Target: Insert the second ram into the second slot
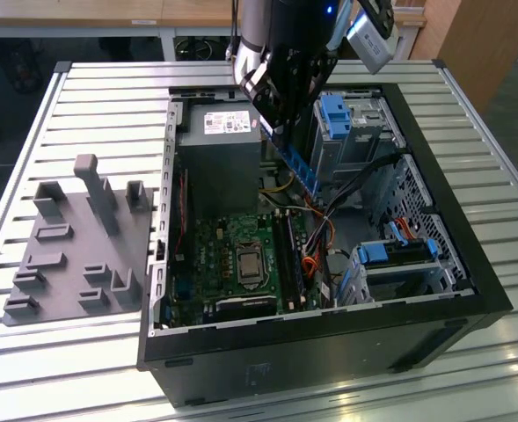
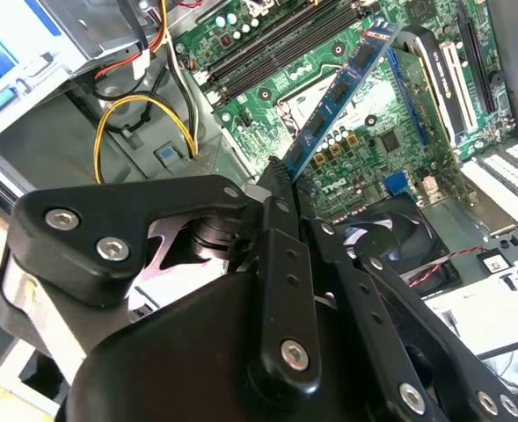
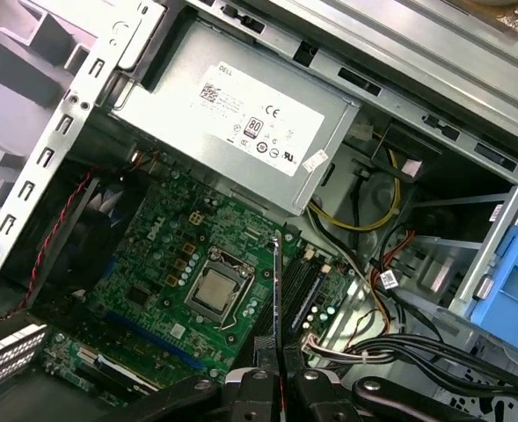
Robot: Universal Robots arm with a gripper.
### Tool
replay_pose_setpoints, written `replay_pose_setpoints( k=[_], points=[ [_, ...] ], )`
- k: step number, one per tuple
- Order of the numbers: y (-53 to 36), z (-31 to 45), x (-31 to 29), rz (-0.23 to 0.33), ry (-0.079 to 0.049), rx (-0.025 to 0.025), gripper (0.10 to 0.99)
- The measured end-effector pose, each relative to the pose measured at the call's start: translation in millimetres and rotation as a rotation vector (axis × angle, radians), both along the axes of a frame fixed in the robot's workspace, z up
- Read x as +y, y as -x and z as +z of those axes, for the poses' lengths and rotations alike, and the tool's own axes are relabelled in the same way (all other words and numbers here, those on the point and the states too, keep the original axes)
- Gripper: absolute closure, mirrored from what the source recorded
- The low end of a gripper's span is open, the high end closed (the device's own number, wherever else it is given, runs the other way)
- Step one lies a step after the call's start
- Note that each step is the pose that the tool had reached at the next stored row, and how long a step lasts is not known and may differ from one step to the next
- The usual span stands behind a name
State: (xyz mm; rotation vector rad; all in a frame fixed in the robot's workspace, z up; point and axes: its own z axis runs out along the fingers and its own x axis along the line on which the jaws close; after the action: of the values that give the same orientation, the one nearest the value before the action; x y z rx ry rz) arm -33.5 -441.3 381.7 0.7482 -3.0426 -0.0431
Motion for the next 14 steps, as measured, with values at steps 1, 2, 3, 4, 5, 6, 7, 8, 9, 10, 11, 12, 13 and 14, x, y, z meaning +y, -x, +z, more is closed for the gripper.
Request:
replay_pose_setpoints(
  k=[1, 2, 3, 4, 5, 6, 7, 8, 9, 10, 11, 12, 13, 14],
  points=[
    [0.0, 0.0, 0.0, -0.005, 0.0, 0.0, 0.949],
    [0.0, 0.0, 0.0, -0.009, 0.0, 0.0, 0.949],
    [0.0, 0.0, 0.0, -0.015, 0.0, 0.0, 0.949],
    [0.0, 0.0, 0.0, -0.019, 0.0, 0.0, 0.949],
    [0.0, 0.0, 0.0, -0.024, 0.0, 0.0, 0.949],
    [0.0, 0.0, 0.0, -0.03, 0.0, 0.0, 0.949],
    [0.0, 0.0, 0.0, -0.034, 0.0, 0.0, 0.949],
    [0.0, -0.1, 0.0, -0.039, 0.0, 0.0, 0.949],
    [0.0, -0.1, 0.0, -0.044, 0.0, 0.0, 0.949],
    [0.0, -0.1, 0.0, -0.049, 0.0, 0.0, 0.949],
    [0.0, -0.1, 0.0, -0.055, 0.001, 0.0, 0.949],
    [0.0, -0.1, 0.0, -0.061, 0.0, 0.0, 0.949],
    [0.0, -0.1, 0.0, -0.069, 0.0, 0.0, 0.949],
    [0.0, -0.2, 0.0, -0.077, 0.001, 0.0, 0.949]
  ],
)
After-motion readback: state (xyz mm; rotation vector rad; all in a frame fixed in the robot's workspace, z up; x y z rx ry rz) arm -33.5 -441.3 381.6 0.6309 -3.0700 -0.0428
